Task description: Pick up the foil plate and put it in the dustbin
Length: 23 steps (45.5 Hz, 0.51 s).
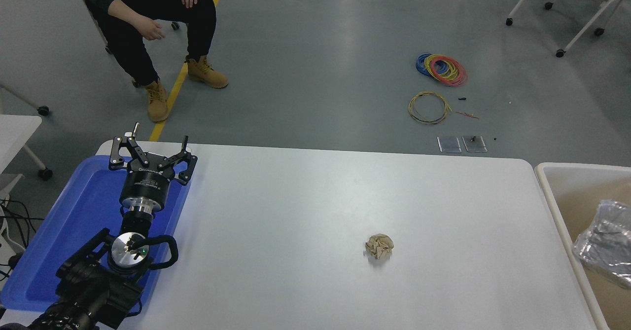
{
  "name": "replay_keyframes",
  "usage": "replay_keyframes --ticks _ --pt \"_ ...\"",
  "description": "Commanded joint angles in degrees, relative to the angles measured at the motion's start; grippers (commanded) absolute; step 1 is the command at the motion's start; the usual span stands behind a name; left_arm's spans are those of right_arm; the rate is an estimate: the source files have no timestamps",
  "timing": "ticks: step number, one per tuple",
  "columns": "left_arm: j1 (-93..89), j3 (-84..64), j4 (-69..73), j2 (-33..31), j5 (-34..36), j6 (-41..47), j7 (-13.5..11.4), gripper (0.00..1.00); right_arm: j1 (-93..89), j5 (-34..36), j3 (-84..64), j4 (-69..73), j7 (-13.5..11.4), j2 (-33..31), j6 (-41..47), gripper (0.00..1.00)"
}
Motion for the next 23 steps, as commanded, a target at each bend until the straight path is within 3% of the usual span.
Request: replay_keyframes --ticks 1,23 --pt "0.0 0.0 0.0 0.0 0.0 0.0 0.0 1.0 0.1 0.0 0.2 0.1 0.0 1.0 -3.7 0.99" --pt "0.0 0.0 0.0 0.0 0.0 0.0 0.0 1.0 9.3 -0.2 -0.5 4.4 0.0 -0.4 -3.1 1.0"
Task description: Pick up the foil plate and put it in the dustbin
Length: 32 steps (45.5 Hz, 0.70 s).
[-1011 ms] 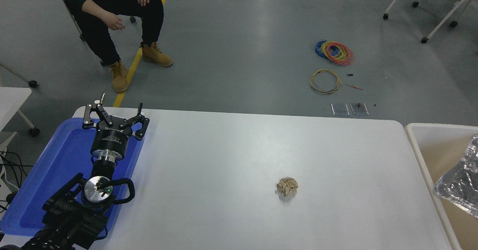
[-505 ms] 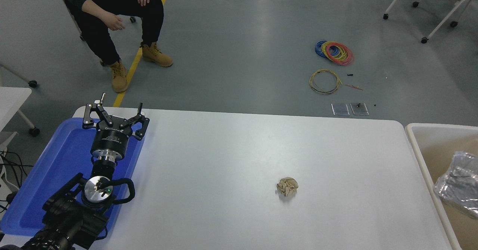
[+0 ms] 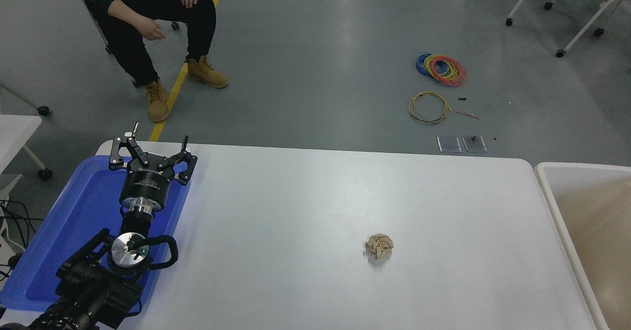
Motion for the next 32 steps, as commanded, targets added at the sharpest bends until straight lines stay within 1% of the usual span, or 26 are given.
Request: replay_keyframes --ticks 1,11,16,26,32 --pt "0.0 0.0 0.0 0.0 0.0 0.1 0.0 1.0 6.1 -0.3 -0.7 4.2 0.0 -1.5 0.0 1.0" --pt "0.0 0.0 0.0 0.0 0.0 0.0 0.0 1.0 19.1 -1.1 -1.0 15.6 0.1 -8.7 0.1 1.0" --pt "0.0 0.0 0.0 0.0 0.0 0.0 0.0 1.0 26.1 -1.1 -1.6 20.1 0.1 -10.6 0.1 1.0" --pt "0.0 0.0 0.0 0.1 0.0 0.0 0.0 1.0 39.8 -3.4 -14.9 26.7 0.3 -10.6 1.3 1.0" --pt "0.0 0.0 0.0 0.0 0.0 0.0 0.0 1.0 47.5 -3.5 -18.6 33.9 0.3 -9.9 1.5 1.0"
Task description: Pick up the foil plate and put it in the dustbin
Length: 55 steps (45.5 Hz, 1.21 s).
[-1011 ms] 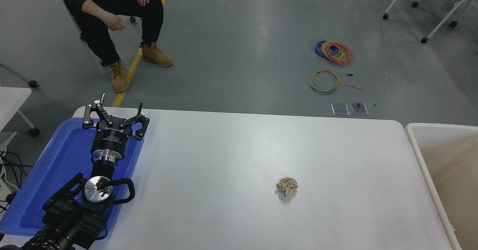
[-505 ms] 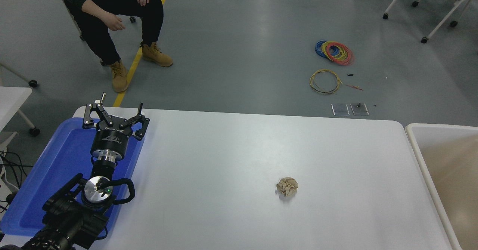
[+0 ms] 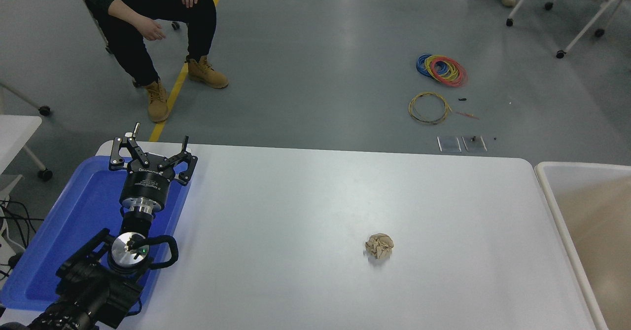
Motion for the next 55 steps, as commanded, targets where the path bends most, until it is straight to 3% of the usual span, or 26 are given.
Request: replay_keyframes --ticks 1,13,37,55 --pt "0.0 0.0 0.0 0.0 0.0 0.0 0.0 1.0 15.2 -0.9 -8.3 11.6 0.1 0.0 0.8 1.0" --pt "0.0 0.0 0.0 0.0 0.0 0.0 0.1 1.0 31.8 -0.9 -13.8 26.8 0.1 3.6 11.1 1.0" --pt "0.0 0.0 0.0 0.0 0.0 0.0 0.1 1.0 40.5 -0.8 -15.8 33.9 0.1 13.8 22.6 1.0" --pt "0.0 0.0 0.0 0.0 0.0 0.0 0.1 1.0 46.9 -3.4 -17.4 37.7 -0.4 13.7 56.8 1.0"
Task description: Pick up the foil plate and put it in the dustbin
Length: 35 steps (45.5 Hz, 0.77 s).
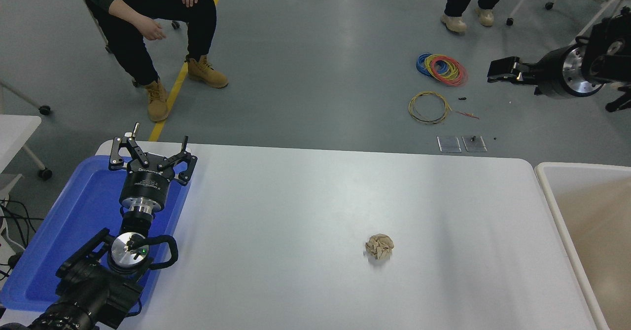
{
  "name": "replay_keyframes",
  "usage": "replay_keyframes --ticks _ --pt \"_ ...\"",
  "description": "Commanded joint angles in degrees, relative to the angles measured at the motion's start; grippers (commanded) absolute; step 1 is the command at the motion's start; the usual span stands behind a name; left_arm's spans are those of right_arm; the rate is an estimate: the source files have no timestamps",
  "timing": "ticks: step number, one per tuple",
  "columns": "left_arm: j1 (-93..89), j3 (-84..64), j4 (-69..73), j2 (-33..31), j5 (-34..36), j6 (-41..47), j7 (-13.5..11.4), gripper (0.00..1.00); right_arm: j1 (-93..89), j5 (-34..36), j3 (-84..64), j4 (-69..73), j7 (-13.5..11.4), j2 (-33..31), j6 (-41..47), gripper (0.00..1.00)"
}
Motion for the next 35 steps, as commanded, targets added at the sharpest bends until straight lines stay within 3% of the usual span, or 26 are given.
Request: replay_keyframes --ticks 1,35 --pt "0.0 0.0 0.0 0.1 0.0 0.0 0.0 1.0 3.3 -2.6 -0.8 2.0 -0.2 0.6 16.9 1.0" --pt "0.0 0.0 0.0 0.1 0.0 0.0 -0.1 1.0 5.2 -6.8 0.1 7.7 -0.1 0.9 16.9 1.0"
